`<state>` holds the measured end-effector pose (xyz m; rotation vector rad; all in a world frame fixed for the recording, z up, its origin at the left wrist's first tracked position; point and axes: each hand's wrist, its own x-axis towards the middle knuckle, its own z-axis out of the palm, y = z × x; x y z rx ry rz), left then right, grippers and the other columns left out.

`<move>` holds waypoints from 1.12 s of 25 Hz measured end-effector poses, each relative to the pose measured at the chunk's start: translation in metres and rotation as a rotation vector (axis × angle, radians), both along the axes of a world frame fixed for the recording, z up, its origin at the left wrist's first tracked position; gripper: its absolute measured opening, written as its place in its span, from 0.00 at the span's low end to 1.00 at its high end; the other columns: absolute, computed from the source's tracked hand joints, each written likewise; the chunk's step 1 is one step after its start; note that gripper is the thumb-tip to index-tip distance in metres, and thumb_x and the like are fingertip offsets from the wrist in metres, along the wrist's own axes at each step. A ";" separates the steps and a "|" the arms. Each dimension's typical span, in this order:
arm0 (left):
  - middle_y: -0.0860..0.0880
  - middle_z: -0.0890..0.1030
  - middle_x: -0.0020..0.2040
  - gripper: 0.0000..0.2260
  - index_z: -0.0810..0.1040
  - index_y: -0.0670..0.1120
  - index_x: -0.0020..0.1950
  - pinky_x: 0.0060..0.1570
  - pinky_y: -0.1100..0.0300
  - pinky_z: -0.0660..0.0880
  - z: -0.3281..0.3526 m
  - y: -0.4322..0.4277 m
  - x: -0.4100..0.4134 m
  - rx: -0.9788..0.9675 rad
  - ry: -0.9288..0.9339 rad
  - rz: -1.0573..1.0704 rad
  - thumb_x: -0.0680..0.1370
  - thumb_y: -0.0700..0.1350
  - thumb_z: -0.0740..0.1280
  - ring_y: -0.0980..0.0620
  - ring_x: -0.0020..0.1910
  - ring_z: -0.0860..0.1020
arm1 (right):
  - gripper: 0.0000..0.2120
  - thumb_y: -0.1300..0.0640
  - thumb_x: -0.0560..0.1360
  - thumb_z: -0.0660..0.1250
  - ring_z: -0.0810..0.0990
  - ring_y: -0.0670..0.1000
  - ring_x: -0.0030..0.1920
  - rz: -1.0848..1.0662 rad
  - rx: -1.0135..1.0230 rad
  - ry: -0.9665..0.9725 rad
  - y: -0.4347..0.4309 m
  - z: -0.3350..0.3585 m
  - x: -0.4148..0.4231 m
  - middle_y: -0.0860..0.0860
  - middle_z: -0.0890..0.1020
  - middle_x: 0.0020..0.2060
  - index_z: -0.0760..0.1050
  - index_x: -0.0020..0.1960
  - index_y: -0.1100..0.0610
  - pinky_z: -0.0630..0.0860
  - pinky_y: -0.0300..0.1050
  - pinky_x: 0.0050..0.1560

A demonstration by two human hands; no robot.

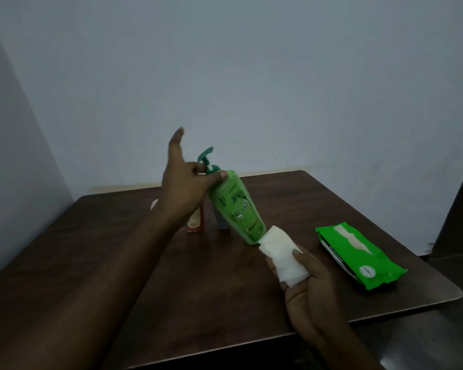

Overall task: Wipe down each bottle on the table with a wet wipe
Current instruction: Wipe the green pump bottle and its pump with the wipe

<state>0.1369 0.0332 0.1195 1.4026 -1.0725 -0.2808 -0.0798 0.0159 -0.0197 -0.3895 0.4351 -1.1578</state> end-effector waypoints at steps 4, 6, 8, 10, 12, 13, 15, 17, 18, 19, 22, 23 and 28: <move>0.46 0.84 0.49 0.47 0.56 0.55 0.79 0.37 0.63 0.83 -0.043 0.076 -0.010 -0.066 0.350 0.045 0.70 0.32 0.77 0.60 0.40 0.86 | 0.13 0.65 0.76 0.64 0.86 0.55 0.50 -0.215 -0.151 0.209 0.004 0.008 -0.013 0.59 0.85 0.53 0.79 0.59 0.62 0.84 0.45 0.45; 0.43 0.86 0.51 0.49 0.59 0.54 0.79 0.45 0.54 0.85 -0.077 0.105 -0.016 -0.081 0.488 0.067 0.65 0.32 0.79 0.54 0.44 0.87 | 0.12 0.64 0.78 0.64 0.85 0.50 0.49 -0.396 -0.318 0.453 0.003 0.022 -0.022 0.54 0.85 0.52 0.80 0.59 0.56 0.82 0.42 0.45; 0.41 0.87 0.49 0.52 0.61 0.57 0.77 0.54 0.44 0.82 -0.106 0.126 -0.017 -0.076 0.556 0.067 0.60 0.34 0.80 0.44 0.49 0.87 | 0.13 0.61 0.80 0.64 0.83 0.51 0.54 -0.492 -0.516 0.685 -0.004 0.032 -0.029 0.52 0.84 0.54 0.79 0.62 0.54 0.79 0.47 0.54; 0.39 0.87 0.48 0.51 0.61 0.57 0.77 0.53 0.45 0.82 -0.123 0.139 -0.018 -0.061 0.562 0.054 0.60 0.33 0.81 0.39 0.50 0.86 | 0.13 0.60 0.80 0.63 0.82 0.52 0.55 -0.495 -0.674 0.920 -0.007 0.038 -0.025 0.52 0.84 0.54 0.79 0.62 0.56 0.78 0.49 0.57; 0.33 0.85 0.49 0.50 0.61 0.57 0.77 0.46 0.52 0.84 -0.130 0.147 -0.019 -0.040 0.546 0.048 0.63 0.31 0.80 0.36 0.50 0.85 | 0.09 0.59 0.81 0.63 0.82 0.52 0.45 -0.456 -0.821 1.164 0.000 0.035 -0.008 0.51 0.84 0.45 0.81 0.55 0.54 0.77 0.46 0.46; 0.31 0.83 0.49 0.49 0.62 0.57 0.77 0.44 0.55 0.83 -0.132 0.150 -0.020 -0.040 0.551 0.044 0.64 0.30 0.80 0.36 0.49 0.85 | 0.08 0.59 0.81 0.62 0.80 0.50 0.39 -0.426 -0.915 1.274 0.008 0.032 0.003 0.49 0.82 0.39 0.79 0.49 0.51 0.74 0.44 0.38; 0.32 0.84 0.46 0.47 0.63 0.57 0.76 0.41 0.56 0.83 -0.135 0.155 -0.017 -0.059 0.581 0.015 0.65 0.29 0.79 0.40 0.45 0.86 | 0.10 0.60 0.80 0.61 0.78 0.47 0.38 -0.331 -1.167 1.399 0.029 0.023 0.031 0.45 0.81 0.41 0.77 0.53 0.48 0.73 0.44 0.39; 0.40 0.86 0.41 0.46 0.64 0.58 0.75 0.43 0.54 0.82 -0.137 0.157 -0.012 -0.055 0.599 -0.016 0.65 0.29 0.78 0.44 0.43 0.86 | 0.20 0.61 0.79 0.58 0.78 0.50 0.61 -0.207 -1.456 1.461 0.051 0.009 0.060 0.51 0.80 0.62 0.72 0.70 0.54 0.73 0.47 0.63; 0.43 0.86 0.40 0.46 0.64 0.58 0.75 0.45 0.51 0.82 -0.139 0.158 -0.010 -0.042 0.607 -0.028 0.66 0.29 0.78 0.44 0.43 0.86 | 0.23 0.59 0.79 0.56 0.71 0.53 0.71 -0.155 -1.600 1.525 0.061 0.003 0.071 0.54 0.74 0.70 0.67 0.74 0.57 0.65 0.49 0.73; 0.44 0.86 0.39 0.46 0.64 0.58 0.75 0.48 0.49 0.82 -0.140 0.159 -0.007 -0.034 0.622 -0.036 0.66 0.29 0.79 0.44 0.44 0.86 | 0.26 0.58 0.78 0.54 0.65 0.54 0.75 -0.138 -1.742 1.557 0.068 -0.003 0.077 0.56 0.70 0.73 0.65 0.75 0.60 0.60 0.51 0.76; 0.45 0.86 0.39 0.46 0.65 0.58 0.75 0.50 0.48 0.81 -0.143 0.160 -0.004 -0.035 0.632 -0.045 0.65 0.29 0.79 0.45 0.44 0.86 | 0.27 0.57 0.75 0.54 0.65 0.55 0.75 -0.167 -1.929 1.582 0.063 -0.004 0.071 0.56 0.69 0.73 0.67 0.74 0.61 0.61 0.53 0.75; 0.46 0.86 0.39 0.46 0.66 0.58 0.74 0.49 0.49 0.82 -0.143 0.160 -0.004 -0.039 0.620 -0.042 0.65 0.29 0.79 0.46 0.44 0.86 | 0.27 0.57 0.76 0.54 0.65 0.54 0.75 -0.190 -1.837 1.615 0.054 -0.004 0.067 0.55 0.68 0.74 0.66 0.74 0.60 0.60 0.52 0.76; 0.47 0.84 0.38 0.46 0.66 0.59 0.74 0.52 0.46 0.82 -0.147 0.158 -0.002 -0.045 0.618 -0.052 0.65 0.29 0.79 0.47 0.44 0.85 | 0.30 0.58 0.75 0.58 0.58 0.54 0.78 -0.129 -1.975 1.592 0.058 -0.008 0.067 0.55 0.61 0.77 0.60 0.77 0.59 0.53 0.51 0.78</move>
